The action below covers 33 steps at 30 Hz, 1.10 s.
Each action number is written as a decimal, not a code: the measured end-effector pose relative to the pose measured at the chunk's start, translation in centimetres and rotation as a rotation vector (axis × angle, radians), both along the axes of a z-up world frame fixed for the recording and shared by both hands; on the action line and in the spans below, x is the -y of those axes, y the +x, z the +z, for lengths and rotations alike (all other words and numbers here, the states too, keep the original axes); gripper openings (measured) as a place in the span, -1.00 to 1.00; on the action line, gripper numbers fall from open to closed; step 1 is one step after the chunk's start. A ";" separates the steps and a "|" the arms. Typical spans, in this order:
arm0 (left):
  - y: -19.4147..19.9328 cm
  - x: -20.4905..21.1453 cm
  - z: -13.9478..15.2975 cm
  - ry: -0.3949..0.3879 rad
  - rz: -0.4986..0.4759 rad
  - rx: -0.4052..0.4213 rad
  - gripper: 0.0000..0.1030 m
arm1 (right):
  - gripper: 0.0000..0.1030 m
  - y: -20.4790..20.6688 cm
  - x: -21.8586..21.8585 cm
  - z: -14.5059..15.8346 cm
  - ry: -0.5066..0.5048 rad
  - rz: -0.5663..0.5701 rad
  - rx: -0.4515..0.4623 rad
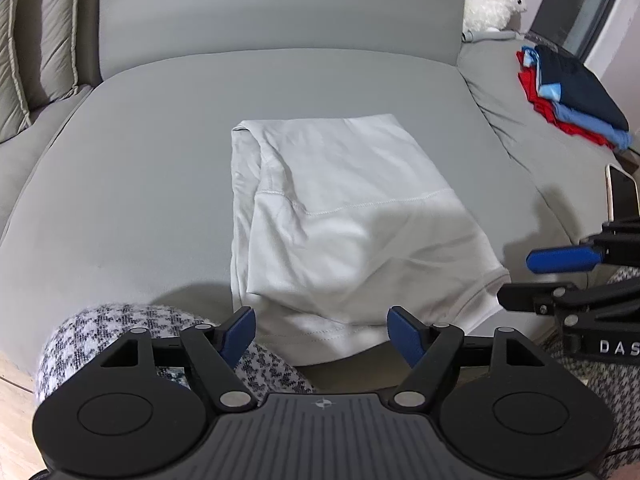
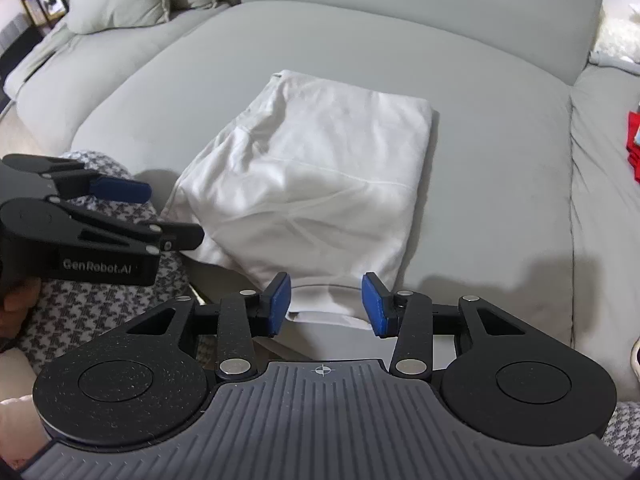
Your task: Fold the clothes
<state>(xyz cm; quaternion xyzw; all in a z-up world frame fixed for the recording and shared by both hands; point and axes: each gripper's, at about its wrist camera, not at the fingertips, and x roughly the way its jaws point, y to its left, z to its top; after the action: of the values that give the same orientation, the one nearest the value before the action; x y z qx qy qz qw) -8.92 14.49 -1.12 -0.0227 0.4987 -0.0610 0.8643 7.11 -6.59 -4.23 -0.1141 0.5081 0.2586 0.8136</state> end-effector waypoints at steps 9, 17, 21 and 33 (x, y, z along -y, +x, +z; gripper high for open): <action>-0.3 -0.6 0.0 0.005 0.002 -0.009 0.48 | 0.06 -0.1 0.3 -0.2 -0.015 -0.013 -0.006; -0.2 -1.3 0.2 -0.039 0.018 -0.005 0.50 | 0.15 -0.9 3.5 -0.2 0.032 -0.115 0.012; 0.1 -1.2 0.1 -0.036 0.025 -0.015 0.51 | 0.18 -0.8 4.9 -0.3 0.083 -0.169 0.013; -0.1 1.6 2.3 0.029 0.107 -0.078 0.72 | 0.33 0.3 3.6 0.5 0.038 -0.099 0.024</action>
<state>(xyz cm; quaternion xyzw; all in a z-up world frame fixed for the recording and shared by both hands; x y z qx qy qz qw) -9.05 12.88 1.19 -0.0392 0.5308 -0.0064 0.8466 7.43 -10.20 -3.72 -0.0764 0.4983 0.2260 0.8335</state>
